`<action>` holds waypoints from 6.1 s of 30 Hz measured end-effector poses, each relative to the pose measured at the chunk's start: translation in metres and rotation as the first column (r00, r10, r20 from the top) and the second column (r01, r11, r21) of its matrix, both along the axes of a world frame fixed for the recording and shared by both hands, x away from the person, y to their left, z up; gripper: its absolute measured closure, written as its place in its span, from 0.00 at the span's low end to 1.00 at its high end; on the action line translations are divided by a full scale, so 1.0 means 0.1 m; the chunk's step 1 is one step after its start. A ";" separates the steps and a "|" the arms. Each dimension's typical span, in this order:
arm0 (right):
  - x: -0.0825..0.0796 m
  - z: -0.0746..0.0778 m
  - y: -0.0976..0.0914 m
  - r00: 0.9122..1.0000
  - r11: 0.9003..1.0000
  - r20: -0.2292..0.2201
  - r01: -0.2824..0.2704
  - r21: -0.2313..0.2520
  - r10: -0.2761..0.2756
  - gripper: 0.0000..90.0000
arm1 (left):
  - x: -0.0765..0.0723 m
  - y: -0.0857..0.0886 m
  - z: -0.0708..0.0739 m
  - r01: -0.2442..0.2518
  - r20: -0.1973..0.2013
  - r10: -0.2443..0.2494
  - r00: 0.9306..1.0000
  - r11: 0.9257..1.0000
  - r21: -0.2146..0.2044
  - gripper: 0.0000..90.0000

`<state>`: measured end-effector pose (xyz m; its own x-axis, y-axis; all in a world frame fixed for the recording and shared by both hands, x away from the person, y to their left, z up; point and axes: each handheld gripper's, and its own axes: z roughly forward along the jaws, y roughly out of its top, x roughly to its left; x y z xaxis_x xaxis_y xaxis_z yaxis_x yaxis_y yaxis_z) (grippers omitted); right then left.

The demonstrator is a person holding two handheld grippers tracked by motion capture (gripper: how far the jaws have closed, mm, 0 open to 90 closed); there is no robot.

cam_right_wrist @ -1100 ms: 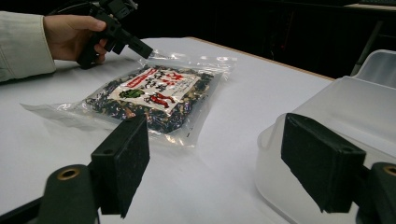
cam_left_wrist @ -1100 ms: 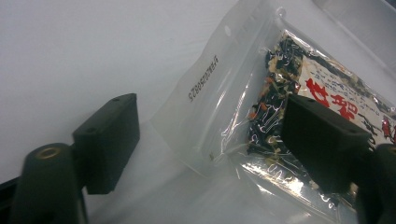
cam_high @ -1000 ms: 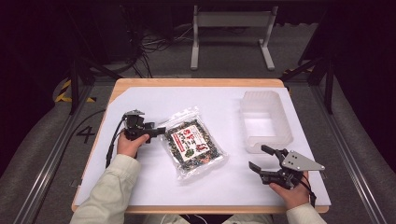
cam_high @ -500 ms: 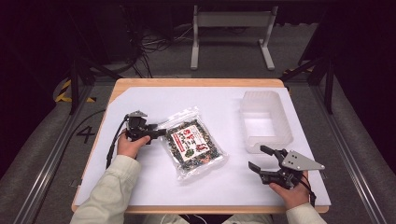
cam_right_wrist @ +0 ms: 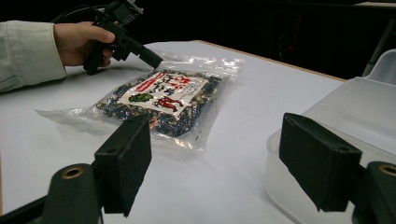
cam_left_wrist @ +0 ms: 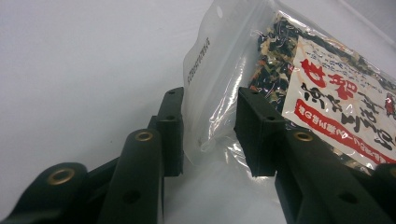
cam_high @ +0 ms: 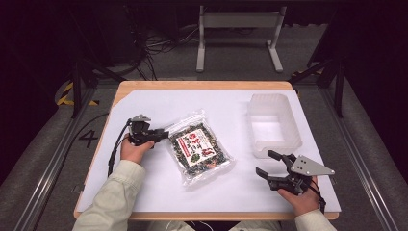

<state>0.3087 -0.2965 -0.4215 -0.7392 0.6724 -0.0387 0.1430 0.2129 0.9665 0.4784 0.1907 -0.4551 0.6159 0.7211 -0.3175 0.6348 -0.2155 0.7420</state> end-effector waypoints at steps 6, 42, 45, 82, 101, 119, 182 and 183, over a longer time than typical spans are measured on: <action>0.00 0.00 0.00 1.000 1.000 -0.002 -0.005 0.003 0.005 0.29 | -0.01 0.02 0.00 -0.012 -0.011 0.012 1.000 1.000 0.025 0.96; -0.03 0.14 0.01 0.994 1.000 -0.109 -0.014 -0.020 0.012 0.42 | -0.50 0.03 0.85 0.141 0.247 -0.097 0.964 0.976 -0.168 1.00; -0.03 0.18 0.03 0.994 1.000 -0.106 -0.018 -0.022 0.016 0.41 | -0.57 -0.01 0.96 0.179 0.287 -0.123 0.950 0.968 -0.176 1.00; 0.35 0.68 0.60 0.973 0.978 -0.099 -0.206 0.040 0.209 0.29 | -1.13 -0.14 1.63 0.361 0.501 -0.219 0.837 0.910 -0.204 1.00; 0.72 0.77 0.97 0.953 0.958 -0.103 -0.278 0.070 0.284 0.24 | -1.24 -0.11 1.73 0.381 0.534 -0.216 0.818 0.898 -0.220 1.00; 0.89 0.61 1.38 0.910 0.916 -0.108 -0.393 0.077 0.399 0.28 | -1.36 -0.03 1.73 0.364 0.544 -0.194 0.816 0.904 -0.224 1.00; 0.84 0.91 0.98 0.876 0.893 -0.171 -0.441 0.089 0.450 0.86 | -1.17 0.07 1.51 0.227 0.505 -0.131 0.853 0.965 -0.132 0.49; 0.84 0.93 0.96 0.880 0.897 -0.174 -0.435 0.084 0.443 0.86 | -1.17 0.07 1.50 0.229 0.500 -0.138 0.855 0.965 -0.125 0.48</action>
